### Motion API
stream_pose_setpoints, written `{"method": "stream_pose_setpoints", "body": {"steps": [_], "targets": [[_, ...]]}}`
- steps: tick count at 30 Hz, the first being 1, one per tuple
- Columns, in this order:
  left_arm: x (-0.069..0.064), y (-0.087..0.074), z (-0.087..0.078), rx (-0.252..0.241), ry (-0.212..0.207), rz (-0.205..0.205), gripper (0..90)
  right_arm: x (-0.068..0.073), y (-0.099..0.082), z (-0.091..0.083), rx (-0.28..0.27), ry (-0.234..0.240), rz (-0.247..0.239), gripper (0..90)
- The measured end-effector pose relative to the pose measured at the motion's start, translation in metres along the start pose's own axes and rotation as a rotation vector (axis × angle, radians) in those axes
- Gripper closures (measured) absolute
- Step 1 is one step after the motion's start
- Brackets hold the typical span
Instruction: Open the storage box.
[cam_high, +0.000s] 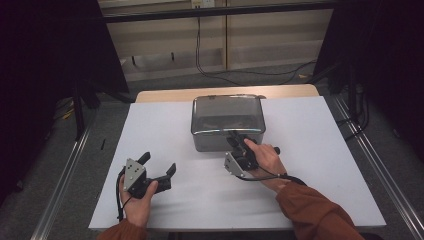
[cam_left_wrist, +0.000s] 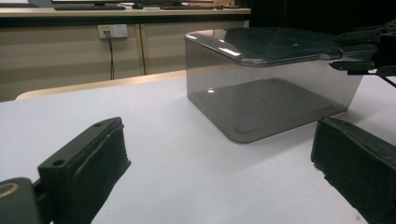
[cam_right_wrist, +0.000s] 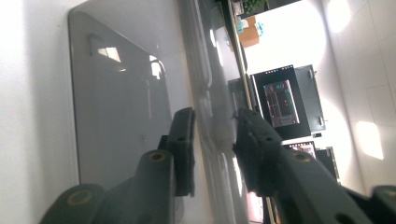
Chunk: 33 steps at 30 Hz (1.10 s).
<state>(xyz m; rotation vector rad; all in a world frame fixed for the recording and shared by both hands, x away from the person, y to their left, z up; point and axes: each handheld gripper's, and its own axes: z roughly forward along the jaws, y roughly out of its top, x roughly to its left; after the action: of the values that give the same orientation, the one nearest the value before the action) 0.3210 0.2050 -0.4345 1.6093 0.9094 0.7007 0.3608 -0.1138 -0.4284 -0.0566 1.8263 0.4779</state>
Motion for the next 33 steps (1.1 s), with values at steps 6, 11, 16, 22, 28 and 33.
{"method": "stream_pose_setpoints", "body": {"steps": [6,11,16,22,28,33], "targets": [[0.0012,0.0002,-0.0007,0.000,0.002,-0.005,3.2,0.0017,0.0033,0.0004,-0.001,-0.009,-0.010,75.9],[0.0008,0.0003,0.0000,0.006,0.001,0.003,2.8,0.0017,0.0036,0.0003,0.003,-0.007,-0.019,76.2],[0.0012,0.0007,-0.0003,0.004,0.017,0.020,2.8,0.0023,0.0041,0.0006,0.003,-0.017,-0.033,76.8],[0.0001,0.0036,-0.0014,-0.024,-0.023,0.020,3.4,-0.0009,0.0035,-0.0003,-0.004,-0.025,-0.016,77.2],[0.0029,0.0024,0.0024,-0.011,-0.036,-0.004,6.4,-0.0009,0.0035,-0.0002,-0.006,-0.027,-0.015,77.2],[0.0033,0.0027,0.0058,0.003,-0.082,-0.020,6.5,-0.0015,0.0041,-0.0003,-0.007,-0.031,-0.013,77.4]]}}
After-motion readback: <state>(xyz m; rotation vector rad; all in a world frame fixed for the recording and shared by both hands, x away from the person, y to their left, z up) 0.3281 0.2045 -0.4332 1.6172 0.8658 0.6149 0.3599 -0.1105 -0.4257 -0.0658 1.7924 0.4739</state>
